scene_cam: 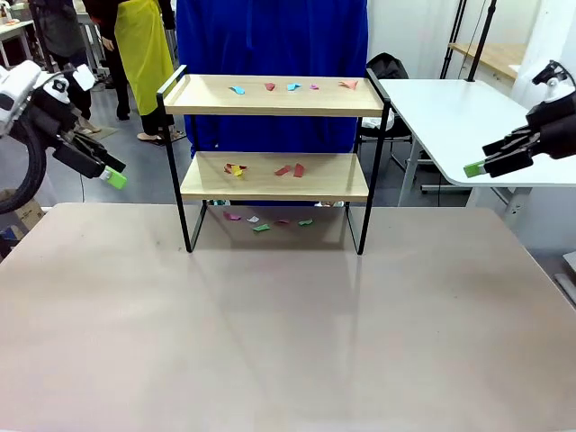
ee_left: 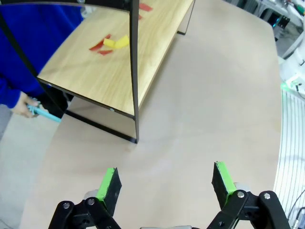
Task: Clean the shelf.
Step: Pick up the Duster handed by the human.
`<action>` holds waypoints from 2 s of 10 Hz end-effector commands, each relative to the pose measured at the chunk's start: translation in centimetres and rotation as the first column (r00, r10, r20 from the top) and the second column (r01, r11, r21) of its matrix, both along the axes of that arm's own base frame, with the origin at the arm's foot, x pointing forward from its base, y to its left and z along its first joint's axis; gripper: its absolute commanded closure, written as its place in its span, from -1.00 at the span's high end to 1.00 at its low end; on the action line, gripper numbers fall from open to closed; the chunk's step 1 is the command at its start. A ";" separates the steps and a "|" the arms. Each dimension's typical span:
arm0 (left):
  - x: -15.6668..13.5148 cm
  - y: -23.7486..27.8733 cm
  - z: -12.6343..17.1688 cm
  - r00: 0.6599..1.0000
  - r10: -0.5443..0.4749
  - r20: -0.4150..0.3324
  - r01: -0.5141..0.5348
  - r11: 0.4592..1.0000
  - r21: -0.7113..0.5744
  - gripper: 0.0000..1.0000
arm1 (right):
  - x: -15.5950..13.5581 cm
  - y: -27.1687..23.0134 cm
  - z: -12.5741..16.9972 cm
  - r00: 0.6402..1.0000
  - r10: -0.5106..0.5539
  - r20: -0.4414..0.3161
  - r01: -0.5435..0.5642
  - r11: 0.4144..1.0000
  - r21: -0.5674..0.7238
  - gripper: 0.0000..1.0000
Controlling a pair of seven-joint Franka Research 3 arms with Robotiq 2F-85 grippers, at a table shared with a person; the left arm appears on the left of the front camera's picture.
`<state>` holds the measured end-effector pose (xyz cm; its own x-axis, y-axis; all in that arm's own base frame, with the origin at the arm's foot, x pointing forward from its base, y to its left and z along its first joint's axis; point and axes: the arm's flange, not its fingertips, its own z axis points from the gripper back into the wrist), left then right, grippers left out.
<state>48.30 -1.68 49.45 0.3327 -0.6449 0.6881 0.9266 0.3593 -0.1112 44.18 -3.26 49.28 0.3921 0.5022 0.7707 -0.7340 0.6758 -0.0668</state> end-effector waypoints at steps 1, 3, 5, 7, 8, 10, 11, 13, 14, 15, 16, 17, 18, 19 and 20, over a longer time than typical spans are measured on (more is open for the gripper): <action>-1.2 -0.1 1.0 1.000 0.010 -0.001 -0.010 1.000 0.023 1.00 | -0.9 0.6 0.7 1.000 -0.027 -0.010 0.027 1.000 -0.014 1.00; -0.4 0.0 1.0 1.000 0.005 0.013 -0.005 1.000 0.013 1.00 | -0.2 0.6 0.4 1.000 -0.006 0.002 0.006 1.000 -0.018 1.00; 6.1 2.6 -1.6 0.998 -0.026 -0.058 0.019 0.992 -0.122 1.00 | 5.0 -4.0 0.7 1.000 0.008 0.012 -0.009 0.998 0.060 1.00; 9.9 6.4 -3.6 0.993 -0.107 -0.041 0.093 0.964 -0.249 1.00 | 9.4 -8.4 -1.3 0.994 0.109 0.027 -0.112 0.978 0.177 1.00; 11.4 7.9 -4.4 0.992 -0.122 -0.029 0.109 0.951 -0.290 1.00 | 11.1 -10.2 -2.2 0.993 0.071 0.092 -0.087 0.980 0.178 1.00; 13.7 10.2 -6.2 0.985 -0.165 0.049 0.171 0.912 -0.372 1.00 | 13.3 -12.9 -4.6 0.978 0.138 0.155 -0.172 0.957 0.234 1.00; 14.8 11.4 -6.8 0.984 -0.151 0.094 0.176 0.902 -0.394 1.00 | 14.2 -14.1 -6.1 0.967 0.166 0.191 -0.211 0.946 0.247 1.00; 15.4 13.0 -7.9 0.973 -0.182 0.141 0.227 0.863 -0.452 1.00 | 14.9 -15.4 -8.7 0.947 0.219 0.236 -0.283 0.916 0.285 1.00; 15.1 13.3 -8.4 0.963 -0.199 0.184 0.262 0.855 -0.447 1.00 | 14.6 -15.5 -9.6 0.935 0.237 0.264 -0.313 0.902 0.299 1.00; 14.6 13.4 -9.1 0.951 -0.205 0.230 0.290 0.848 -0.443 1.00 | 14.2 -15.6 -10.1 0.929 0.239 0.284 -0.326 0.891 0.316 1.00; 14.1 13.6 -9.6 0.946 -0.188 0.265 0.293 0.848 -0.442 1.00 | 14.1 -15.6 -10.5 0.930 0.229 0.286 -0.319 0.890 0.326 1.00; 13.7 13.9 -9.9 0.937 -0.177 0.303 0.303 0.841 -0.448 1.00 | 14.1 -15.6 -10.7 0.931 0.226 0.286 -0.318 0.888 0.332 1.00; 13.0 14.3 -10.1 0.930 -0.162 0.331 0.309 0.831 -0.463 1.00 | 14.1 -15.6 -10.8 0.931 0.222 0.291 -0.317 0.887 0.335 1.00; 12.1 14.6 -9.9 0.920 -0.160 0.358 0.331 0.806 -0.490 1.00 | 14.0 -15.7 -10.6 0.929 0.215 0.300 -0.314 0.888 0.336 1.00; 11.4 15.0 -9.7 0.914 -0.157 0.374 0.339 0.801 -0.493 1.00 | 13.7 -15.6 -10.2 0.925 0.214 0.314 -0.319 0.888 0.332 1.00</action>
<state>61.45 13.54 39.25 -0.0262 -0.2205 0.9750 0.9956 0.0819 0.0453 58.27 -19.13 38.74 0.0987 0.2374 0.9664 -0.8853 0.4644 -0.0237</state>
